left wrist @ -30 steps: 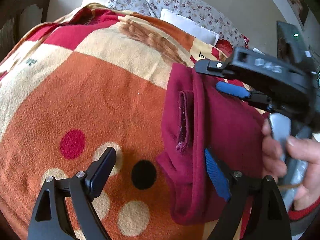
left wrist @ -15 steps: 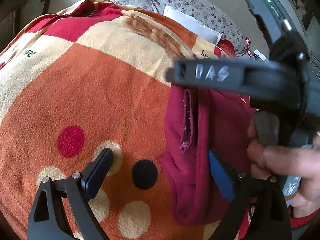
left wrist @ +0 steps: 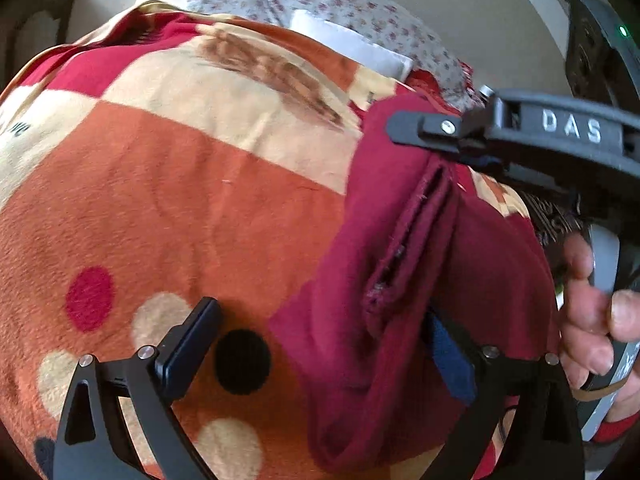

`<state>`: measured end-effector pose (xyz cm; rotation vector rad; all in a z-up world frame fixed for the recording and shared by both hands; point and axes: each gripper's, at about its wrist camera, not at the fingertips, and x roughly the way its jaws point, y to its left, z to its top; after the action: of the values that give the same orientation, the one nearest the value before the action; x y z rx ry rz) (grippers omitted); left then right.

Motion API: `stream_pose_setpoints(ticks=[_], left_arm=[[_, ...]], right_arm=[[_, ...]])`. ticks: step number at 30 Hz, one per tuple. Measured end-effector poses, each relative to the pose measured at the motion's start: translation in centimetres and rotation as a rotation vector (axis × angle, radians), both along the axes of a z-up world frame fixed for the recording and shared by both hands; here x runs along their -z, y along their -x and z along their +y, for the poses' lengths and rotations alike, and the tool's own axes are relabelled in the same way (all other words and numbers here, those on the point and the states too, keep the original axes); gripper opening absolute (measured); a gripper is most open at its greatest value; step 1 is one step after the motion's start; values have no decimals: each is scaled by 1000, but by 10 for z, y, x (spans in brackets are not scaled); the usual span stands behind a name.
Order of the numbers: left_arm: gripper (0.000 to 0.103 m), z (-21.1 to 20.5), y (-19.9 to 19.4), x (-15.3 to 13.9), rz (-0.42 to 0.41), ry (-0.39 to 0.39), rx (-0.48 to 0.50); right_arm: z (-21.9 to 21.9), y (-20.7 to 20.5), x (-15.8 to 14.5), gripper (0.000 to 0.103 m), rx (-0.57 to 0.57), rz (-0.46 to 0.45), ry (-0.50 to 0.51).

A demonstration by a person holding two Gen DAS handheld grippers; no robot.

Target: Fold small clothes

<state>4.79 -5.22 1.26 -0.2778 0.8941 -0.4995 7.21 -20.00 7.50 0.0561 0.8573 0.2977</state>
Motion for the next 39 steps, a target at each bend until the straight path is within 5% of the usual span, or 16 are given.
stream_pose_setpoints(ticks=[3,10,22,39], left_arm=[[60,-4,4,-1,-7,4,43],[35,-12,23,-13,-95,-59,43],[30,-52,64,-63,-200,-181,40],[29,-188,106,-110,-265,-232,244]], right_arm=[[-2,3,1,18,5,-1,-13],[-11,12,-1,18,12,-7,-24],[-55,48,-34,18,25,-56,2],[-183,107,-70,17,165,-136,-35]])
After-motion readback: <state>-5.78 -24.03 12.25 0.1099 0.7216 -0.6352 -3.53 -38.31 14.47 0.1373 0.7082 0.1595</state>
